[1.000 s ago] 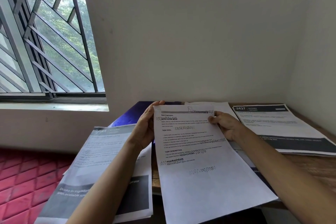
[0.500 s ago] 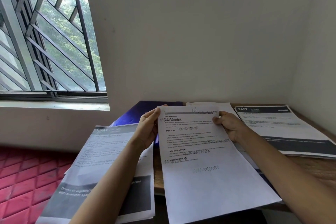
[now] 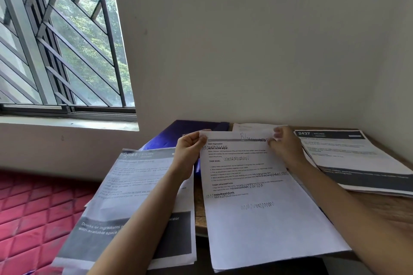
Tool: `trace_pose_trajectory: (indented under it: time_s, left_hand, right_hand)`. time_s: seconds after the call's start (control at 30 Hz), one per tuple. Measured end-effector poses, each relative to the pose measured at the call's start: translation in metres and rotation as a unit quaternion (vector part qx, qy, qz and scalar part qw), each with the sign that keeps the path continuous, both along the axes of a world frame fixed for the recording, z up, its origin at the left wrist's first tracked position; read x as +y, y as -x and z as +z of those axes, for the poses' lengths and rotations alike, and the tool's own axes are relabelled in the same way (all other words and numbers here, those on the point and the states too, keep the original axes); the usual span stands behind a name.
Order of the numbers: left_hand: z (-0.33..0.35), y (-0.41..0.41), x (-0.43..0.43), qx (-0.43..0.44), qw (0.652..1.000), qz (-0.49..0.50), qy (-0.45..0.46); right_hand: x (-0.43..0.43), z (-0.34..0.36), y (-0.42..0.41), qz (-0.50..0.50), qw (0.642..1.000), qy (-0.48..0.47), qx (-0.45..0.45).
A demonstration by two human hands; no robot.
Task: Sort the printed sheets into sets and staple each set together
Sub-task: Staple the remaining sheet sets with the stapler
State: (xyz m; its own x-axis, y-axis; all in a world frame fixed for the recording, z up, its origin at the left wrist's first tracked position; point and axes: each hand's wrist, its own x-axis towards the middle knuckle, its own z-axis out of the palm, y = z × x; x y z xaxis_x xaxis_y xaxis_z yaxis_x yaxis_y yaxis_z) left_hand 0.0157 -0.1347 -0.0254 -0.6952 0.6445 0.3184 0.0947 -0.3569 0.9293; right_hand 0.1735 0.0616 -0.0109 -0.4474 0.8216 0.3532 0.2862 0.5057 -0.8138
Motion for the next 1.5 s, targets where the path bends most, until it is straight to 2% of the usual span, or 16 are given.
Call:
trace_pose_trajectory:
  time_s: [0.1, 0.23, 0.3, 0.4, 0.6, 0.93, 1.07, 1.3, 1.4, 1.5]
  left_hand:
    - [-0.002, 0.0, 0.001, -0.001, 1.0, 0.011, 0.008]
    - [-0.004, 0.0, 0.004, 0.011, 0.999, 0.026, 0.016]
    - [-0.004, -0.002, 0.004, 0.023, 0.999, 0.027, 0.021]
    - [-0.004, -0.003, 0.003, 0.034, 0.999, 0.021, 0.019]
    - [-0.004, -0.001, 0.003, 0.05, 0.998, 0.02, 0.027]
    - [-0.006, 0.001, 0.006, 0.088, 0.991, 0.07, 0.072]
    - [-0.005, 0.001, 0.007, 0.083, 0.989, 0.092, 0.081]
    - [-0.003, -0.001, 0.006, 0.093, 0.984, 0.118, 0.098]
    - [0.0, -0.004, 0.002, 0.072, 0.987, 0.08, 0.121]
    - [-0.001, -0.007, 0.0, 0.095, 0.98, 0.039, 0.169]
  right_hand:
    - [-0.02, 0.013, 0.007, 0.064, 0.98, -0.189, -0.001]
    - [-0.051, 0.027, 0.03, 0.241, 0.925, -0.289, -0.048]
    - [-0.059, 0.024, 0.042, 0.296, 0.902, -0.298, -0.098]
    - [-0.066, 0.019, 0.057, 0.337, 0.892, -0.273, -0.129]
    - [-0.069, 0.011, 0.07, 0.356, 0.899, -0.227, -0.112]
    - [-0.067, 0.01, 0.073, 0.356, 0.908, -0.211, -0.064]
    - [-0.068, 0.024, 0.081, 0.333, 0.929, -0.16, -0.02]
    - [-0.071, 0.038, 0.095, 0.34, 0.938, -0.053, -0.043]
    - [-0.071, 0.038, 0.098, 0.338, 0.938, -0.038, -0.064]
    - [-0.071, 0.039, 0.101, 0.339, 0.939, -0.013, -0.047]
